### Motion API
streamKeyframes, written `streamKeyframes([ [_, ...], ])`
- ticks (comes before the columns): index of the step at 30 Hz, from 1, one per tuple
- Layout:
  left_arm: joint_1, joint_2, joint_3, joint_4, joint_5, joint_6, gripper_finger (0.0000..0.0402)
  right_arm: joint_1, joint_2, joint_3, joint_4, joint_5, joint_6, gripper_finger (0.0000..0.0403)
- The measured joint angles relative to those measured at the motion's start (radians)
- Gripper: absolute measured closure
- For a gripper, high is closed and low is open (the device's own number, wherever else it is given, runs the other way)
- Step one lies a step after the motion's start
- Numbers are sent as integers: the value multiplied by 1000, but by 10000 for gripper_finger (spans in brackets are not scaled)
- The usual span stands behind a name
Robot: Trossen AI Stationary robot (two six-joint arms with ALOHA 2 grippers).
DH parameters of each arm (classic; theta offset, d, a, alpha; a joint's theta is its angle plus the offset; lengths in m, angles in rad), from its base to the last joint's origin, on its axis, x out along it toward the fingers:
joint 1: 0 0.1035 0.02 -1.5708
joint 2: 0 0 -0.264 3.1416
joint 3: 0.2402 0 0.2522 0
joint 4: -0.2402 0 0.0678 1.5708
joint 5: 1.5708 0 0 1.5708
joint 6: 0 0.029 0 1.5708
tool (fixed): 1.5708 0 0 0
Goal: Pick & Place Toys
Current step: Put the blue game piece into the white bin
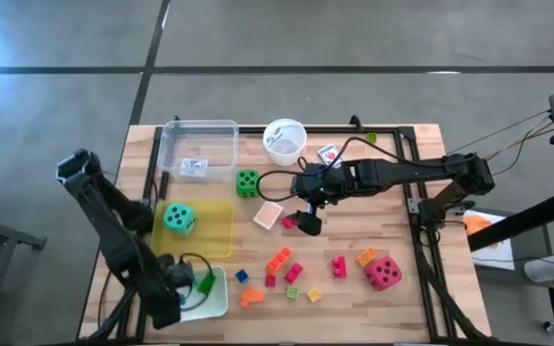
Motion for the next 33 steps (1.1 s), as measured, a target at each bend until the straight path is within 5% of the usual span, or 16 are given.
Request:
streamKeyframes([
  [12, -14, 197, -58, 25, 11, 151, 327, 0, 0, 0, 0, -1, 27, 44],
  [33, -14, 196, -266, 219, 15, 8, 327, 1, 0, 0, -1, -3, 27, 44],
])
